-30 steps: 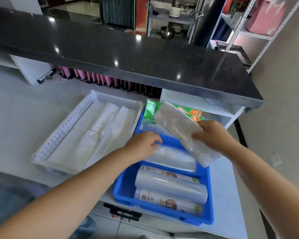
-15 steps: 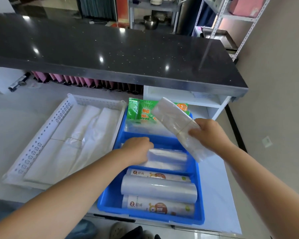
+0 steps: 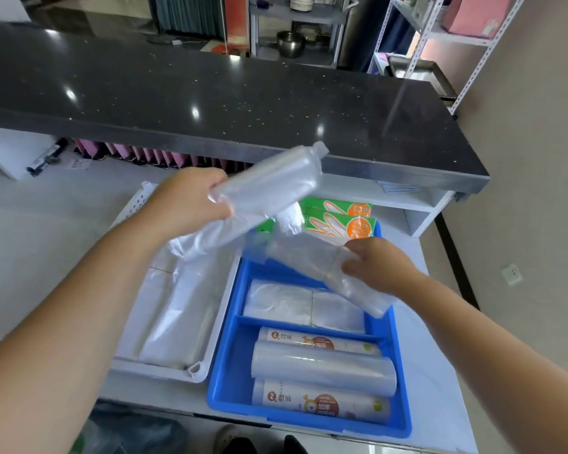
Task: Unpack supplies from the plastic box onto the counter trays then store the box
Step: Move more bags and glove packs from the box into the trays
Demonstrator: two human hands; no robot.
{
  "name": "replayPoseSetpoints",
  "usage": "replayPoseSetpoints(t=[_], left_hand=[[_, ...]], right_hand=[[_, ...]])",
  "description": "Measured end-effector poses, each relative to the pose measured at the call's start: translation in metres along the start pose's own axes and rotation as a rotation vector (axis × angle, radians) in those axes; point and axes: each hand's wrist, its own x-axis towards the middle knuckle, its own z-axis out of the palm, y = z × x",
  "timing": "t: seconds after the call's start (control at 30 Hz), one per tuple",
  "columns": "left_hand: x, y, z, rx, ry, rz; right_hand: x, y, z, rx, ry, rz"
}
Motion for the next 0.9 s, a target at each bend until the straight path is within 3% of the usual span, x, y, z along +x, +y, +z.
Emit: replayPoseSetpoints(t=[0.13,0.27,0.4,0.53,0.67,0.73,0.9], left_hand=[[0.0,-0.024,-0.014,-0.035,0.041,-0.091],[-0.006,-0.035,-0.007,-0.122,-0.008,-0.124],[-0.005,-0.038,0.001,-0.169,-0.05,-0.122],[0.002,-0.026,0.005,-0.17,-0.101,-0.091],[0.011,0.002,0.015,-0.174,-0.144,-0.014],[0.012,0.023,0.027,-0.214,-0.184,0.036],[0.011,0.055,0.074,-0.197,-0.402,0.17]], right_hand=[[0.006,-0.02,0.03,-0.089,-0.201,-0.146],[0.015,-0.02,0.049,-0.045,-0.443,-0.133],[0.014,-0.019,0.058,-0.132,-0.416,-0.124],[0.003,-0.018,0.037,-0.192,-0.114,-0.13],[-0.011,-0.016,-0.021,0.077,0.54,-0.076],[-0.019,-0.014,-0.042,0.171,0.765,-0.087],[-0.033,-0.001,-0.041,0.311,0.916,0.006]])
